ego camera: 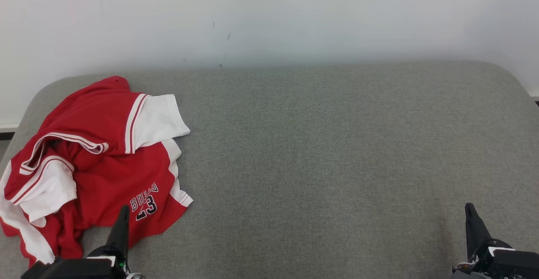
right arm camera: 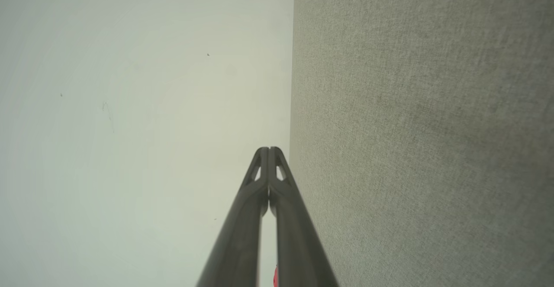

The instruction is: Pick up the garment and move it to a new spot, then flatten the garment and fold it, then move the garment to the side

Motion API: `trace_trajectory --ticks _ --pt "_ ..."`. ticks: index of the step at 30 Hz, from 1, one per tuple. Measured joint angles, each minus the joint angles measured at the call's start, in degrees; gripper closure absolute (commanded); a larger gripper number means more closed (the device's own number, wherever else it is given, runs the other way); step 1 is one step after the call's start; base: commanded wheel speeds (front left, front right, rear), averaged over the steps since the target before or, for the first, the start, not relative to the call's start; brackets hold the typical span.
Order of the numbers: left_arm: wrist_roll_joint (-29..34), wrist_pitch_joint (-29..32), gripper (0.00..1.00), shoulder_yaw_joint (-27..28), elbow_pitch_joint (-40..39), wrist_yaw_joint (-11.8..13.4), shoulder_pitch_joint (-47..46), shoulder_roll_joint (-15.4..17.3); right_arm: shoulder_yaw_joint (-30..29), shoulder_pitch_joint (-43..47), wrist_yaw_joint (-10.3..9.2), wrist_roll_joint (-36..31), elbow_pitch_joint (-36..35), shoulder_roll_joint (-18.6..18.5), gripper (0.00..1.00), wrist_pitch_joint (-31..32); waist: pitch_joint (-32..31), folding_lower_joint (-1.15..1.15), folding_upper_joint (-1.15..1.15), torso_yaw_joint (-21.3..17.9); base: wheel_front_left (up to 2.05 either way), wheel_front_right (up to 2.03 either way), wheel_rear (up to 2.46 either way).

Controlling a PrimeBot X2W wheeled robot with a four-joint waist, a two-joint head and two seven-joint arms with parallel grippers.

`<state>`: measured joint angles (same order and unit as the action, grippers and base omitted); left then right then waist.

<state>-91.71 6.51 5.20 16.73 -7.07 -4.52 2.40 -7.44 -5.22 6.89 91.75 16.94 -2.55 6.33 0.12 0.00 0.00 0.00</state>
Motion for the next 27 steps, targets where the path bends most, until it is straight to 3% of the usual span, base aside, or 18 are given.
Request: trace_trajectory --ticks 27 --pt "0.00 0.00 1.00 0.00 0.00 0.00 0.00 0.00 -0.01 0.00 0.00 0.00 0.00 0.00 1.00 0.00 0.00 0.00 0.00 0.00 0.00 0.00 0.00"
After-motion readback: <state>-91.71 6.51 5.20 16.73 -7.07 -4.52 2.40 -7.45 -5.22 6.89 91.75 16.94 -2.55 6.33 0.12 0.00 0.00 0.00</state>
